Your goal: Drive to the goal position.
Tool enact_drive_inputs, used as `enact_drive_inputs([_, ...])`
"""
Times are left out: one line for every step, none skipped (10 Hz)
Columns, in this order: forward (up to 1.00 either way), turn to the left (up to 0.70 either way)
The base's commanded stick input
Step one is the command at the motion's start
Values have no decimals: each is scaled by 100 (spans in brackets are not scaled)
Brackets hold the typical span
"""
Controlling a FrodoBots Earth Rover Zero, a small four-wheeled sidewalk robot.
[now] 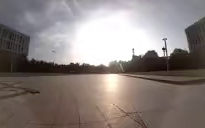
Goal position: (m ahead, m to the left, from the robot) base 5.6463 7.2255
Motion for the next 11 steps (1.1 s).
enact_drive_inputs([70, 0])
enact_drive_inputs([70, 0])
enact_drive_inputs([70, 0])
enact_drive_inputs([70, 0])
enact_drive_inputs([70, 0])
enact_drive_inputs([70, 0])
enact_drive_inputs([70, 0])
enact_drive_inputs([70, 5])
enact_drive_inputs([70, 13])
enact_drive_inputs([70, 22])
enact_drive_inputs([70, 30])
